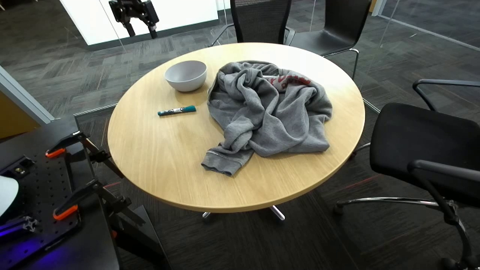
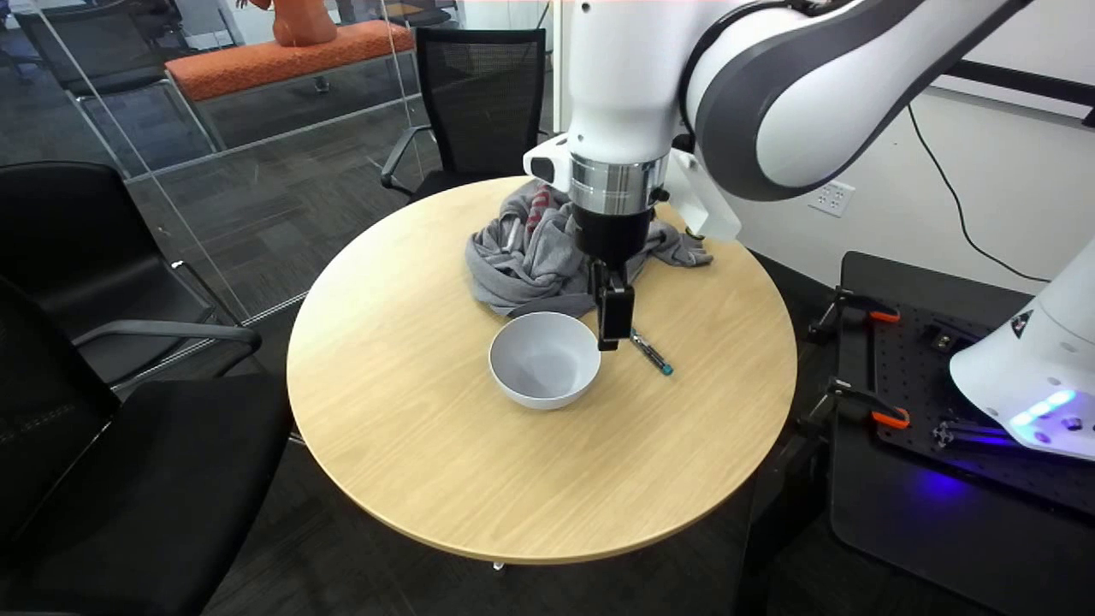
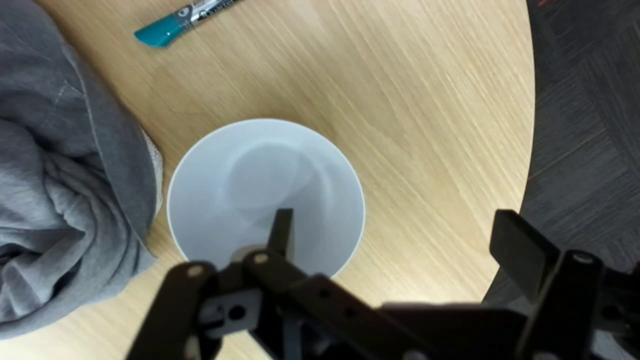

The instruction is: Slide the bowl to the left then put the pen inside the bowl

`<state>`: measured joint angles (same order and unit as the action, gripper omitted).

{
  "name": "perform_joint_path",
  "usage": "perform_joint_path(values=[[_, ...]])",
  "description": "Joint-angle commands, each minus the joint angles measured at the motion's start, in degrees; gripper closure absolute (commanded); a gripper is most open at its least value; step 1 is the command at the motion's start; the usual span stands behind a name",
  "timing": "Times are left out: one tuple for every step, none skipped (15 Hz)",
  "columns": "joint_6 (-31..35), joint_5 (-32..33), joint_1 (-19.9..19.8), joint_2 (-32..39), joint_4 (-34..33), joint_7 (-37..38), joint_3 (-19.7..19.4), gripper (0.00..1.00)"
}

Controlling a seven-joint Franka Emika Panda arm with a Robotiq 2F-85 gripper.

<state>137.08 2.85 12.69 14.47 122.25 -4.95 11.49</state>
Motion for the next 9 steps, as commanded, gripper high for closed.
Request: perform_joint_path(values=[[1.4, 3.1, 1.2, 5.1, -3.5, 2.8, -0.6, 0.0], [1.3, 3.8, 1.5, 6.4, -4.3, 3.2, -0.7, 0.0], [1.2, 4.4, 1.8, 7.7, -5.0, 3.3, -0.8, 0.0], [1.0, 5.0, 2.1, 8.8, -5.7, 3.5, -1.0, 0.0], [0.8, 5.5, 2.4, 9.9, -6.5, 3.8, -1.1, 0.0], [0.7, 6.0, 2.7, 11.1, -7.4, 4.2, -1.3, 0.0], [0.8, 6.5, 3.0, 12.1, -8.0, 4.5, -1.6, 0.0], [1.1, 7.1, 3.5, 13.3, -9.0, 5.2, -2.0, 0.0], [1.0, 7.5, 3.9, 14.4, -10.0, 5.9, -2.4, 0.0]])
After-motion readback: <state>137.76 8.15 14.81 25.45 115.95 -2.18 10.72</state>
